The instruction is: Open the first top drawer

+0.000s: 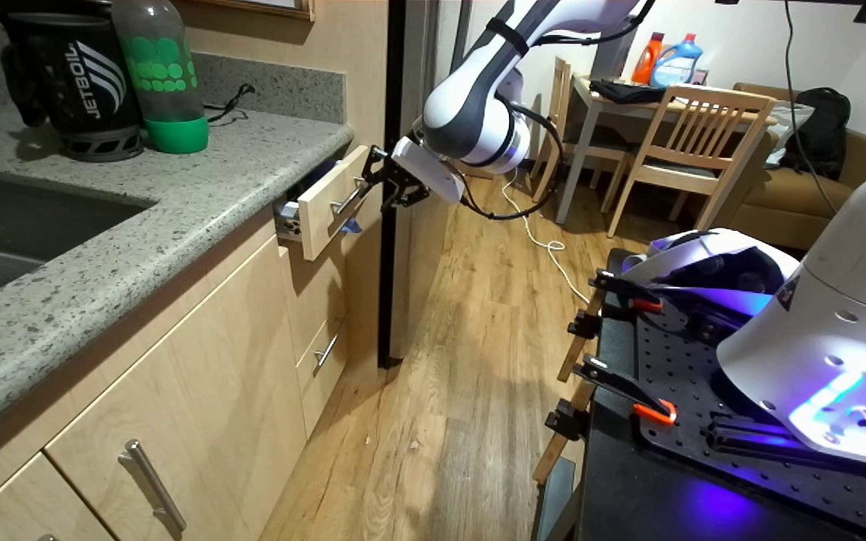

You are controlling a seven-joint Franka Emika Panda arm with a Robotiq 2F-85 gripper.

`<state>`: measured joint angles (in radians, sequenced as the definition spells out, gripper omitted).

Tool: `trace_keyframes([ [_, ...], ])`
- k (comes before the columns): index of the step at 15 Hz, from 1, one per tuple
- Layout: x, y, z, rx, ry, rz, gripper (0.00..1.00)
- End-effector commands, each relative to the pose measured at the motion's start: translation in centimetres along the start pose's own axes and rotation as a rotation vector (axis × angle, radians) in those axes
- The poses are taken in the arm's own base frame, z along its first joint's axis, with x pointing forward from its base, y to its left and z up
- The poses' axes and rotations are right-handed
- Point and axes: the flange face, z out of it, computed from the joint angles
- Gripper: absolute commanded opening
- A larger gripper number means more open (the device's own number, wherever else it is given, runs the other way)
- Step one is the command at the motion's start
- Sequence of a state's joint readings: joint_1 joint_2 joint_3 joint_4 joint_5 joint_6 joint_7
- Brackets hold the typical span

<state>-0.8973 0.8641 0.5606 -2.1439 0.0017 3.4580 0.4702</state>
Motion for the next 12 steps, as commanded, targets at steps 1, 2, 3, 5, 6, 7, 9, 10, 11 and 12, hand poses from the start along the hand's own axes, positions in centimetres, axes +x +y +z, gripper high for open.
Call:
trace_keyframes([
  [1,0.30,0.25,-0.20,0.022,-0.007,-0.013,0.84],
  [2,0.37,0.24,-0.40,0.024,-0.006,-0.018,0.93],
  [3,0.43,0.21,-0.61,0.028,-0.006,-0.024,0.99],
  [5,0.77,-0.08,-0.96,0.036,0.000,-0.025,1.00],
  [6,0.87,-0.21,-1.02,0.038,0.002,-0.026,1.00],
  [7,0.96,-0.37,-1.18,0.042,0.004,-0.027,1.00],
  [9,1.08,-0.56,-1.07,0.043,0.007,-0.029,1.00],
  [10,0.98,-0.60,-0.86,0.041,0.006,-0.029,1.00],
  [11,0.91,-0.59,-0.68,0.038,0.006,-0.030,1.00],
  [12,0.77,-0.58,-0.44,0.036,0.004,-0.030,1.00],
])
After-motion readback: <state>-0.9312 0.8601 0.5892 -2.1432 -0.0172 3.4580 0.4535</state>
